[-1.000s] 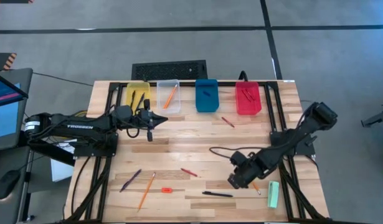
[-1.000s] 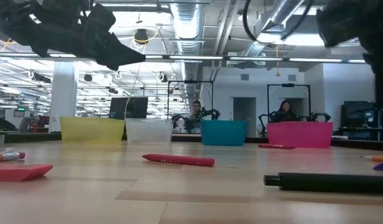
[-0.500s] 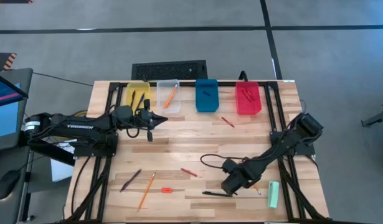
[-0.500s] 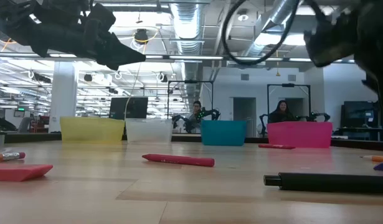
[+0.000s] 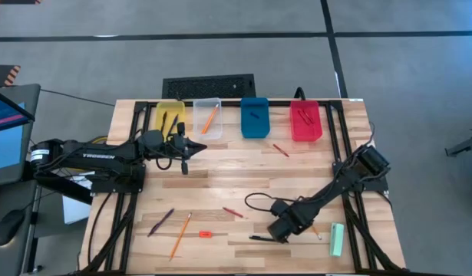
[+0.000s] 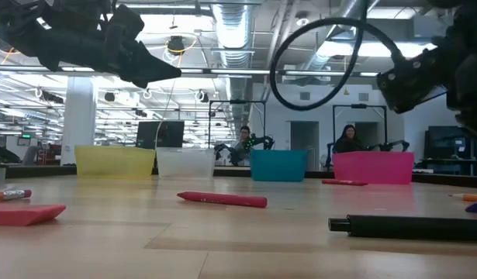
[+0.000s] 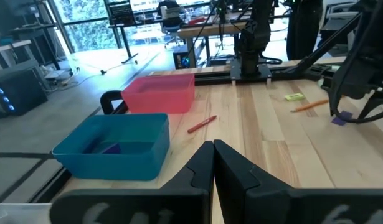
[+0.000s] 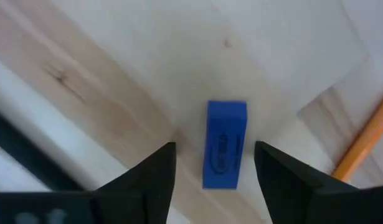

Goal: Sort crayons/erasers/pens/pencils in bins
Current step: Put the blue eraser into the blue bin

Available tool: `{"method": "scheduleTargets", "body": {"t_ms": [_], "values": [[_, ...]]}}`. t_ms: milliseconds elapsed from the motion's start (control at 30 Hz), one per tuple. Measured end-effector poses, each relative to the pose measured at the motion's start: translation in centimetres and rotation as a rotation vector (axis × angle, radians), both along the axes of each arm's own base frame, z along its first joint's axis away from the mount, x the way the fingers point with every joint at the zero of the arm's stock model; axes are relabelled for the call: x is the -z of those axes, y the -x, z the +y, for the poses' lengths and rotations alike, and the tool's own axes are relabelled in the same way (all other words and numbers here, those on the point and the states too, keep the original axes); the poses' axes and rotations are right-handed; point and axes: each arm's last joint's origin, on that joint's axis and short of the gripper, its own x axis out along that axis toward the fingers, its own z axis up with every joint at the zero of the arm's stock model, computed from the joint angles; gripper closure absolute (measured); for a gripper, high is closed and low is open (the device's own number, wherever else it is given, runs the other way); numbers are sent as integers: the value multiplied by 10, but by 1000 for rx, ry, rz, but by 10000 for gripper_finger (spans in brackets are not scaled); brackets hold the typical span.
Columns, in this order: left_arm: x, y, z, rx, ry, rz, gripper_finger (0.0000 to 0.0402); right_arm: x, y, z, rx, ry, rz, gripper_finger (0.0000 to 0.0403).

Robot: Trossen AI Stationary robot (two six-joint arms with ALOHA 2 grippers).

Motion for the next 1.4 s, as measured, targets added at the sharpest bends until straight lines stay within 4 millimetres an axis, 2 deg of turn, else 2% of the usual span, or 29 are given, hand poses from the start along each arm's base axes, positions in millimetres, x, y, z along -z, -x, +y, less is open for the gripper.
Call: {"method": "scheduleTargets", "body": {"t_ms": [200,533,700,1100,1400], "values": [[1,0,0,0,1,6,400,1,-4,-7,-5,-1,-1,203],[1,0,0,0,1,7,400,6,-9,-11,-23,-37,-47,278],[1,0,0,0,1,7,400,6,-9,-11,-42,-37,-45,303],[1,0,0,0,0,7,401,1,-11,-14,-55,-55,-55,315],[1,0,0,0,1,12,401,-10,-24,-18,-97,-65,-116,316]]}}
